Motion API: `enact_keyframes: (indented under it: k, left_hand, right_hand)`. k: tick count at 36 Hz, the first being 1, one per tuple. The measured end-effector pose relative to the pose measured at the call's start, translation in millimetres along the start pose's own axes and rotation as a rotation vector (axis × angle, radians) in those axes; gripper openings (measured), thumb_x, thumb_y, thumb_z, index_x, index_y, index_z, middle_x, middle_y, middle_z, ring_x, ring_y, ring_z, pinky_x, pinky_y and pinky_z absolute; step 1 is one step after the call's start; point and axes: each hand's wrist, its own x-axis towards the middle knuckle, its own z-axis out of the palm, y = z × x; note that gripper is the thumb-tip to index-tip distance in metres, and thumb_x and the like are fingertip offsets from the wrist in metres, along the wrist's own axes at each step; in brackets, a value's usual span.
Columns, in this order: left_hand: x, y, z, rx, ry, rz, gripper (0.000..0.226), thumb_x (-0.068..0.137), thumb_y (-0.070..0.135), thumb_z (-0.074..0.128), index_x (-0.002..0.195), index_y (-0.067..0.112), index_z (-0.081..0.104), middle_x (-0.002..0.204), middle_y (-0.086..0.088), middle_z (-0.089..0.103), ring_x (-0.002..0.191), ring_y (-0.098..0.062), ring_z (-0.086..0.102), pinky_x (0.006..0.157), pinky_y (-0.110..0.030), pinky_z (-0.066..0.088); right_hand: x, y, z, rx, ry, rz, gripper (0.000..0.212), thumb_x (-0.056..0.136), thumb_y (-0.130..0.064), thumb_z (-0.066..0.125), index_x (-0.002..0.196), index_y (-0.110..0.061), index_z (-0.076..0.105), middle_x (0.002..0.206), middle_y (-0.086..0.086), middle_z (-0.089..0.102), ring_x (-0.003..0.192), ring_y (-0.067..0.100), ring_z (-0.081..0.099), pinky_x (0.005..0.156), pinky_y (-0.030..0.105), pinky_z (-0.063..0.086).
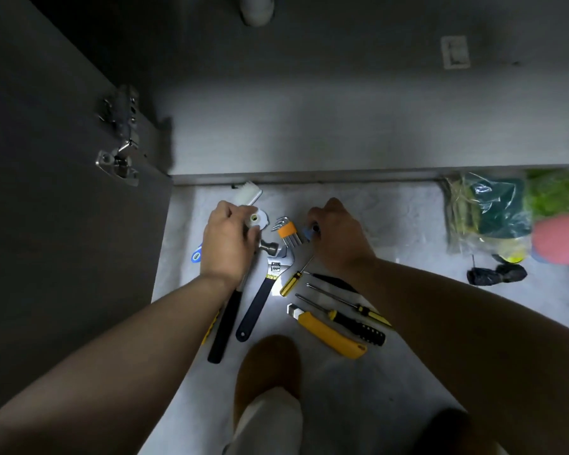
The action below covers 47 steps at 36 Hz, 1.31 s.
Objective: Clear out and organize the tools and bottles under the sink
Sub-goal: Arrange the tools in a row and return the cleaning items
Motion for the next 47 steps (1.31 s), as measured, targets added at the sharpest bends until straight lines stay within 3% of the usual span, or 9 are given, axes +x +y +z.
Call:
enact_keyframes:
  k: [6, 12, 17, 21, 25, 31, 35, 38, 47]
  left_hand:
    - [10.5, 3.4, 0.2, 0.091, 0.020, 0.107, 0.014, 0.088, 0.004, 0.063, 0.099, 0.012, 0.068, 0.100, -0.010, 0.060, 0.087, -0.034, 0.061, 0.070, -0.042, 0.051]
    - [9.6, 16.5, 6.6, 0.124, 0.077, 0.147, 0.007, 0.093, 0.012, 0.065, 0.100, 0.012, 0.066, 0.102, -0.011, 0.061, 0.092, -0.034, 0.060, 0.071, -0.042, 0.050]
    - [7.1, 41.7, 20.4, 0.071, 0.015, 0.223, 0.010, 0.094, 0.018, 0.064, 0.103, 0.017, 0.068, 0.103, -0.004, 0.061, 0.101, -0.026, 0.054, 0.084, -0.035, 0.043]
    - [-1.2, 64.9, 35.1, -0.064, -0.071, 0.228, 0.012, 0.091, 0.016, 0.071, 0.103, 0.014, 0.070, 0.105, -0.003, 0.062, 0.100, -0.023, 0.057, 0.086, -0.033, 0.047]
    - [-7.0, 82.1, 51.1, -0.171, -0.186, 0.190, 0.011, 0.093, 0.021, 0.072, 0.103, 0.020, 0.068, 0.102, 0.003, 0.069, 0.093, -0.015, 0.064, 0.079, -0.031, 0.051]
    - [-3.5, 97.7, 70.4, -0.256, -0.291, 0.079, 0.010, 0.089, 0.030, 0.073, 0.091, 0.033, 0.063, 0.083, 0.014, 0.071, 0.080, 0.002, 0.065, 0.060, -0.012, 0.044]
    - [-2.2, 105.4, 76.8, -0.353, -0.326, 0.089, 0.013, 0.087, 0.030, 0.076, 0.091, 0.037, 0.066, 0.087, 0.016, 0.073, 0.083, 0.001, 0.070, 0.071, -0.028, 0.058]
    - [-3.5, 114.3, 81.0, -0.411, -0.321, 0.116, 0.013, 0.086, 0.029, 0.079, 0.092, 0.034, 0.069, 0.087, 0.017, 0.074, 0.082, 0.001, 0.071, 0.073, -0.028, 0.060]
    - [-6.4, 145.5, 94.7, -0.562, -0.373, 0.074, 0.011, 0.085, 0.018, 0.082, 0.093, 0.014, 0.076, 0.083, 0.006, 0.075, 0.080, -0.007, 0.072, 0.069, -0.020, 0.056]
  right_hand:
    - [-15.7, 15.9, -19.6, 0.111, 0.043, -0.047, 0.009, 0.092, -0.011, 0.064, 0.096, -0.004, 0.068, 0.103, 0.012, 0.056, 0.084, 0.027, 0.061, 0.075, 0.036, 0.054]
    - [-30.8, 60.4, -55.2, 0.071, 0.208, 0.037, 0.006, 0.091, -0.010, 0.063, 0.089, -0.013, 0.068, 0.093, 0.002, 0.050, 0.071, 0.016, 0.053, 0.060, 0.022, 0.040]
    - [-26.2, 97.1, -74.3, -0.044, 0.280, 0.214, 0.015, 0.088, -0.001, 0.057, 0.088, -0.009, 0.070, 0.101, 0.013, 0.052, 0.080, 0.033, 0.059, 0.072, 0.034, 0.050]
    - [-16.3, 107.8, -76.4, -0.097, 0.263, 0.262, 0.020, 0.087, 0.000, 0.056, 0.096, -0.007, 0.072, 0.111, 0.016, 0.054, 0.091, 0.037, 0.062, 0.075, 0.029, 0.043]
    - [-6.5, 111.0, -75.3, -0.091, 0.256, 0.292, 0.024, 0.089, -0.001, 0.055, 0.106, -0.005, 0.071, 0.122, 0.019, 0.051, 0.103, 0.040, 0.059, 0.086, 0.037, 0.049]
    - [-10.1, 113.1, -79.2, 0.017, 0.226, 0.282, 0.042, 0.075, 0.009, 0.051, 0.112, -0.002, 0.068, 0.127, 0.023, 0.048, 0.116, 0.041, 0.051, 0.099, 0.032, 0.042]
    - [-21.9, 113.0, -81.6, 0.123, 0.237, 0.230, 0.055, 0.073, 0.014, 0.051, 0.126, 0.000, 0.058, 0.132, 0.021, 0.047, 0.117, 0.037, 0.053, 0.102, 0.030, 0.044]
    - [-36.9, 109.2, -79.7, 0.220, 0.271, 0.227, 0.058, 0.074, 0.014, 0.050, 0.130, -0.002, 0.051, 0.134, 0.019, 0.044, 0.111, 0.034, 0.059, 0.092, 0.045, 0.053]
    - [-75.8, 90.1, -61.5, 0.268, 0.118, 0.165, 0.049, 0.072, -0.014, 0.079, 0.118, -0.013, 0.060, 0.107, 0.006, 0.052, 0.088, 0.026, 0.061, 0.077, 0.037, 0.053]
